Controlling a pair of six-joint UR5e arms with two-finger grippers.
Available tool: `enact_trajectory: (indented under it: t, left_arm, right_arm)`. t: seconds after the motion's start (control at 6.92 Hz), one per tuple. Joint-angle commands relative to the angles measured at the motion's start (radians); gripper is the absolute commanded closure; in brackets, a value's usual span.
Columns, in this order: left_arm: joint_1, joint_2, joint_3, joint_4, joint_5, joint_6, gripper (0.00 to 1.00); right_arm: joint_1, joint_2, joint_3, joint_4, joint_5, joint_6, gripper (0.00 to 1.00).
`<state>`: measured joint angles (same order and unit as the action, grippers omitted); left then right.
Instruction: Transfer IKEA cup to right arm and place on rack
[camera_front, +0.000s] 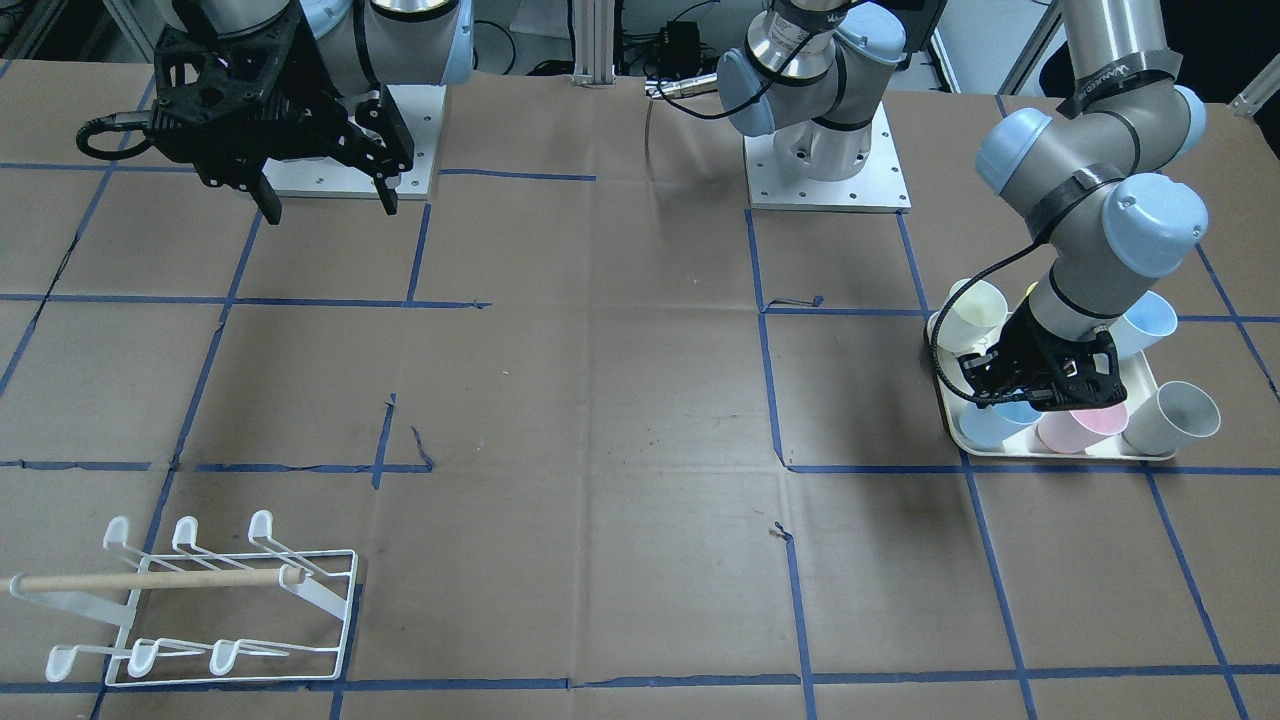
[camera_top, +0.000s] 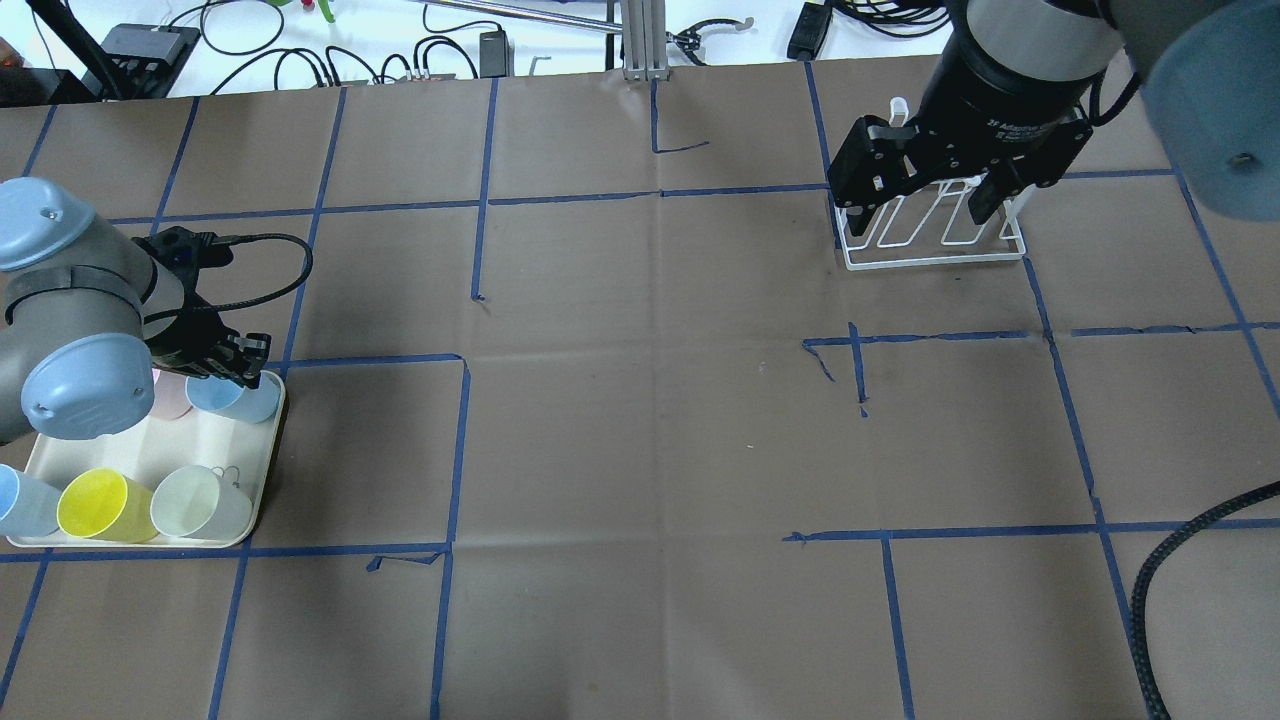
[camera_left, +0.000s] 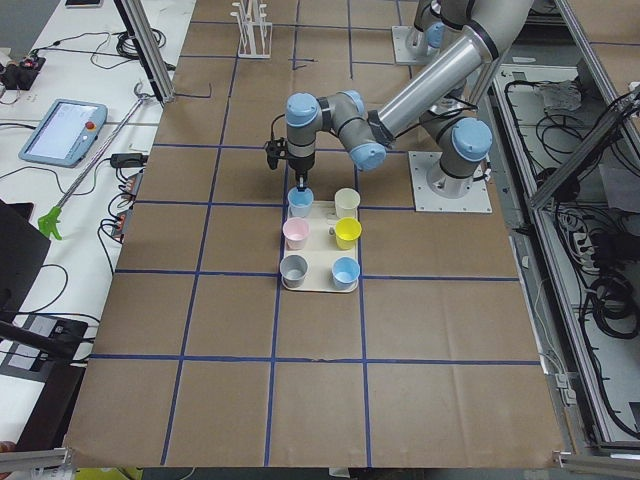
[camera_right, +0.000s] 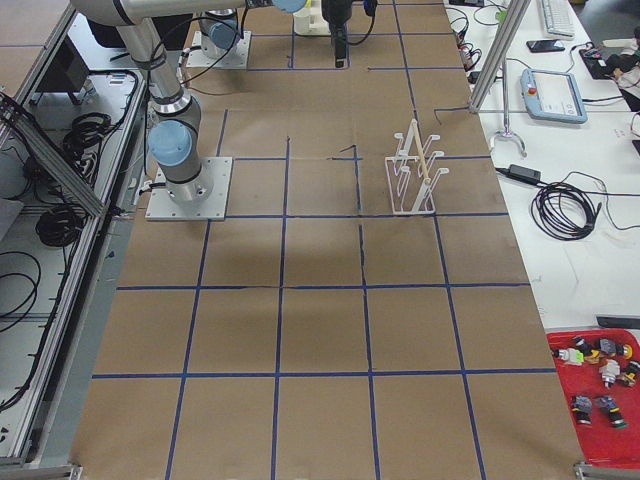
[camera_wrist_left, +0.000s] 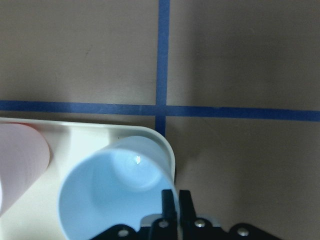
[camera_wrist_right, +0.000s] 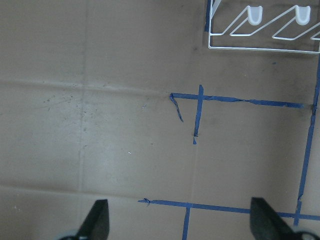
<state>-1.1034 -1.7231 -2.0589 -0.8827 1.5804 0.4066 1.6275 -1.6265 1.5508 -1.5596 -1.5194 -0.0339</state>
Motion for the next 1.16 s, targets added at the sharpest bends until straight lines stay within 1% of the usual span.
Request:
enact_trajectory:
  t: [0.0, 0.14, 0.29, 0.43, 0.58, 0.72, 0.87, 1.01]
  left_arm:
    - [0.013, 0.071, 0.075, -0.145, 0.003, 0.000, 1.00]
    - [0.010, 0.095, 0.170, -0.274, 0.000, -0.003, 1.00]
    - [0.005, 0.077, 0.298, -0.405, -0.006, -0.006, 1.00]
    - [-0.003, 0.063, 0.427, -0.514, -0.013, -0.009, 1.00]
    - [-0.022, 0.062, 0.507, -0.576, -0.054, -0.009, 1.00]
    - [-0.039, 0.060, 0.543, -0.590, -0.074, -0.023, 1.00]
    - [-0.055, 0.060, 0.537, -0.567, -0.117, -0.020, 1.00]
    - [-0.061, 0.054, 0.516, -0.455, -0.228, -0.015, 1.00]
  right_arm:
    - [0.000, -0.001, 0.000, -0.003, 0.001, 0.002, 0.00]
    - [0.002, -0.003, 0.011, -0.016, 0.008, 0.006, 0.01]
    - [0.003, -0.006, 0.056, -0.137, 0.074, 0.020, 0.01]
    - [0.005, -0.016, 0.139, -0.312, 0.175, 0.102, 0.01]
    - [0.006, -0.016, 0.211, -0.491, 0.252, 0.209, 0.01]
    - [0.005, -0.019, 0.242, -0.598, 0.315, 0.349, 0.01]
    - [0.005, -0.023, 0.248, -0.670, 0.382, 0.500, 0.01]
    - [0.006, -0.013, 0.258, -0.780, 0.448, 0.670, 0.01]
